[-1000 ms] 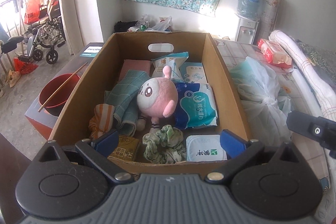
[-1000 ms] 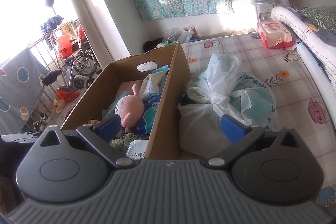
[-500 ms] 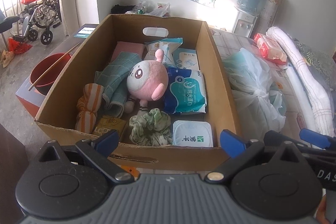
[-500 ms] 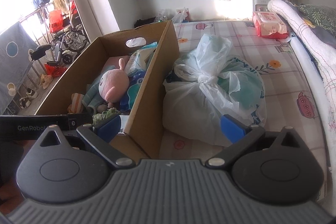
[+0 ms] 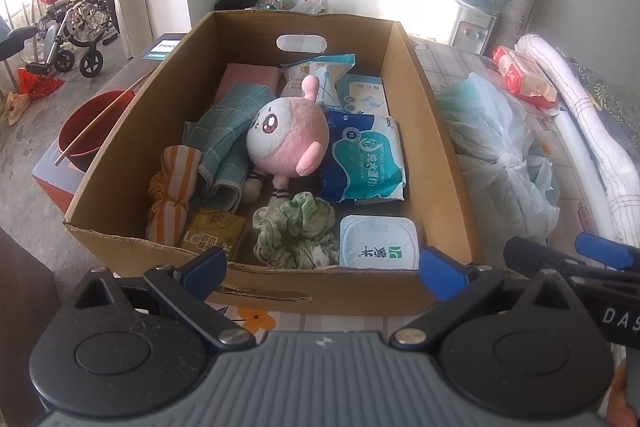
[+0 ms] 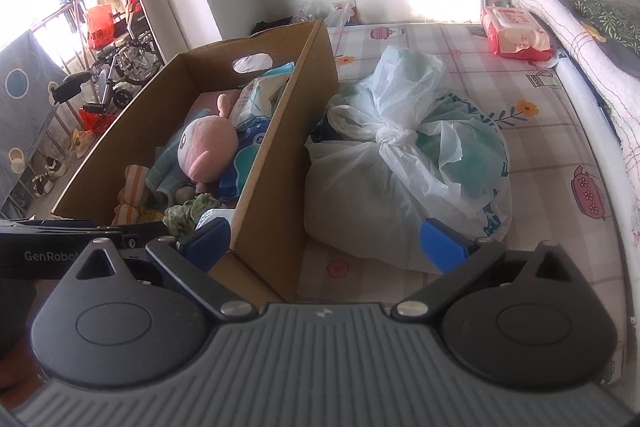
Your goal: Organize soft objects
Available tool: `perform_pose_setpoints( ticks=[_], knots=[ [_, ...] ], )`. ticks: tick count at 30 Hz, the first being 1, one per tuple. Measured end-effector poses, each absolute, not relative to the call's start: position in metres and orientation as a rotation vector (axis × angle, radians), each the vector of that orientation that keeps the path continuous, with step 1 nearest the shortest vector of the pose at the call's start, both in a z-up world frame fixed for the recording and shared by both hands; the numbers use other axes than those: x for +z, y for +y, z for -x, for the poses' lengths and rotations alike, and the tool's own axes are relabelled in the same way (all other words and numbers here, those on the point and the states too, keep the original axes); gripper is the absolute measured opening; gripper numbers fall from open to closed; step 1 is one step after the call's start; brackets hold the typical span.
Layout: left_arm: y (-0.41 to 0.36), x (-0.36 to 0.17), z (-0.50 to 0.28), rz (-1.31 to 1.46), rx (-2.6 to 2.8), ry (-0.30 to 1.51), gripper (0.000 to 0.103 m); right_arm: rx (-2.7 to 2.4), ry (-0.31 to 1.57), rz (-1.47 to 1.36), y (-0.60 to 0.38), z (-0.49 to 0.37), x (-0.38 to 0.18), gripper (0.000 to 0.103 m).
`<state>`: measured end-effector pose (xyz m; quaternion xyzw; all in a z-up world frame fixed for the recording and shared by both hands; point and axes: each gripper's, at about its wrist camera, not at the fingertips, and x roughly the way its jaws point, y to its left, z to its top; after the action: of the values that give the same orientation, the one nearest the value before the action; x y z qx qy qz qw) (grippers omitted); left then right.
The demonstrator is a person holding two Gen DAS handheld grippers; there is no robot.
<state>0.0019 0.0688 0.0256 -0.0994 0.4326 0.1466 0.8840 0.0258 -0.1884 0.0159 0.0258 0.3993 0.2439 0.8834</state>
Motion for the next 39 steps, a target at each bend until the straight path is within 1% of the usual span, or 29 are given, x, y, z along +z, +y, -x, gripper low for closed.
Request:
perform_pose_setpoints(
  ticks=[15, 39],
  knots=[
    [0.0676, 0.022, -0.0033, 0.171, 0.338, 0.919, 0.103, 0.514, 0.844, -0.014, -0.1806, -0.0303, 0.0082, 0.102],
    [0.0675, 0.0199, -0.0012, 0.188, 0.344, 0.93, 0.102, 0.516, 0.848, -0.007, -0.1799, -0.0305, 0.007, 0.102]
  ],
)
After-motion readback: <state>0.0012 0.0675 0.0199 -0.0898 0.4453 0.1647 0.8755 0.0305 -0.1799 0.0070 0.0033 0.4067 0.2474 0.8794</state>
